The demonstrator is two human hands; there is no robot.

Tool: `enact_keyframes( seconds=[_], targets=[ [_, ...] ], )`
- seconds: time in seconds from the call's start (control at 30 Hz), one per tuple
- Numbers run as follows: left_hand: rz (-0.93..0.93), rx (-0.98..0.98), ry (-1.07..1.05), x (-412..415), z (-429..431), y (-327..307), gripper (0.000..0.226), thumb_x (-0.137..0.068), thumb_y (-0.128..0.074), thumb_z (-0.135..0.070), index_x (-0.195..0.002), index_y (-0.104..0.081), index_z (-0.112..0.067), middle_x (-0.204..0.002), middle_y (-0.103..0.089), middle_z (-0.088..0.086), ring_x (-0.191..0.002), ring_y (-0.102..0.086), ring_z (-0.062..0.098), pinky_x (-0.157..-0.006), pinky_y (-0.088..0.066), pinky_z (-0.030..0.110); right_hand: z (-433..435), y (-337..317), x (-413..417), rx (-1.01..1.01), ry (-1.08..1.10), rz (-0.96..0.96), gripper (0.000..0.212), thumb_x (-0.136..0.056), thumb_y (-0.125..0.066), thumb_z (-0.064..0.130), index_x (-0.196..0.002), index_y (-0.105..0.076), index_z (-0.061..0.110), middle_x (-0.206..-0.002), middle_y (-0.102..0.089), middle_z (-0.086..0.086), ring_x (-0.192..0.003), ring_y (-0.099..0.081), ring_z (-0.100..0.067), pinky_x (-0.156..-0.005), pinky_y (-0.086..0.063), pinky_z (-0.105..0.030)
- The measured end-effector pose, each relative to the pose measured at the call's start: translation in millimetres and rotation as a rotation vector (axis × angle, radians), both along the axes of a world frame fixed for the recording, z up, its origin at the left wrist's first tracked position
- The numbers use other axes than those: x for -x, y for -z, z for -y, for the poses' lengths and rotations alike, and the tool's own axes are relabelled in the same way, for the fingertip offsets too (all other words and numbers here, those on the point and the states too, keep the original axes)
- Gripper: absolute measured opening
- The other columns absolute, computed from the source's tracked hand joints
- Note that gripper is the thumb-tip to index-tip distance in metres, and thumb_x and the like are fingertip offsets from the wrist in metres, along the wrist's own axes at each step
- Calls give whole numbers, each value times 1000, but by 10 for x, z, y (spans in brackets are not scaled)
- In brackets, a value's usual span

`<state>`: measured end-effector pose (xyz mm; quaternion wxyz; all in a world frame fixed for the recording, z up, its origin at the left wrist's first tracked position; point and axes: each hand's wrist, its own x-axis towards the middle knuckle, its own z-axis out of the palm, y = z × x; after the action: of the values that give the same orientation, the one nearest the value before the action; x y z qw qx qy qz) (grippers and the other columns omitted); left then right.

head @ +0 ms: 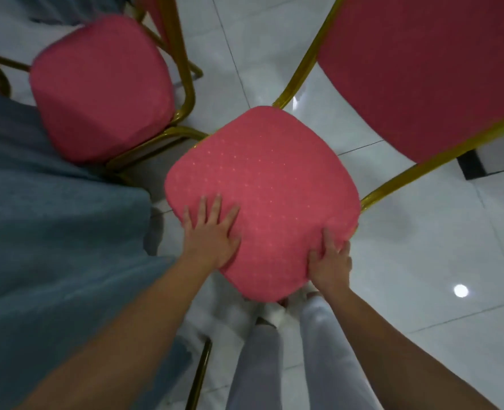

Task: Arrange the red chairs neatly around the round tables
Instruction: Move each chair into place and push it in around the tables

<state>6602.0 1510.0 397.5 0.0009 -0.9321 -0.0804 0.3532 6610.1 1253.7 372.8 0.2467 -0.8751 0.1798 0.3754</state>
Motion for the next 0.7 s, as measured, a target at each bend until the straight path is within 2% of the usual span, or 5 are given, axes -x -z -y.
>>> enact_keyframes(
  seconds=[0.1, 0.37, 0.47, 0.57, 0.7],
  targets=[
    [-209, 71, -115, 656, -25, -343, 80, -90, -48, -57, -156, -4, -42, -167, 7, 5, -152, 5, 37, -119, 2, 60, -24, -655, 225, 56, -302, -36, 70, -95, -51, 46, -156, -17, 43, -167, 7, -2, -153, 7, -34, -116, -25, -61],
    [418, 829, -962, 1489, -52, -2108, 56, -89, -68, -7, -140, -52, -22, -137, -57, 8, -112, -61, 23, -98, -49, 32, -339, -2786, 812, -265, -501, 404, 55, -95, -57, 38, -148, -43, 32, -160, -30, -4, -147, -24, -24, -117, -31, -43],
    [584, 916, -1013, 1405, -147, -2692, 36, -92, -65, -10, -116, -62, -38, -114, -68, -12, -96, -63, 0, -75, -45, 7, -488, -3297, 872, -319, -533, 559, 50, -94, -62, 28, -142, -50, 29, -156, -37, 0, -145, -28, -19, -118, -29, -40],
    [698, 1046, -964, 1142, -107, -3161, 32, -92, -66, -14, -100, -65, -45, -98, -70, -21, -94, -64, -3, -78, -48, 13, -557, -3720, 771, -405, -473, 712, 48, -92, -62, 25, -139, -54, 28, -150, -43, 5, -141, -33, -14, -116, -27, -33],
    [680, 1107, -959, 795, 172, -3404, 27, -92, -68, -25, -115, -63, -37, -116, -64, -6, -102, -61, 7, -77, -48, 22, -368, -4032, 385, -357, -410, 852, 47, -93, -63, 23, -139, -54, 21, -145, -48, 0, -134, -41, -17, -113, -36, -36]
  ],
)
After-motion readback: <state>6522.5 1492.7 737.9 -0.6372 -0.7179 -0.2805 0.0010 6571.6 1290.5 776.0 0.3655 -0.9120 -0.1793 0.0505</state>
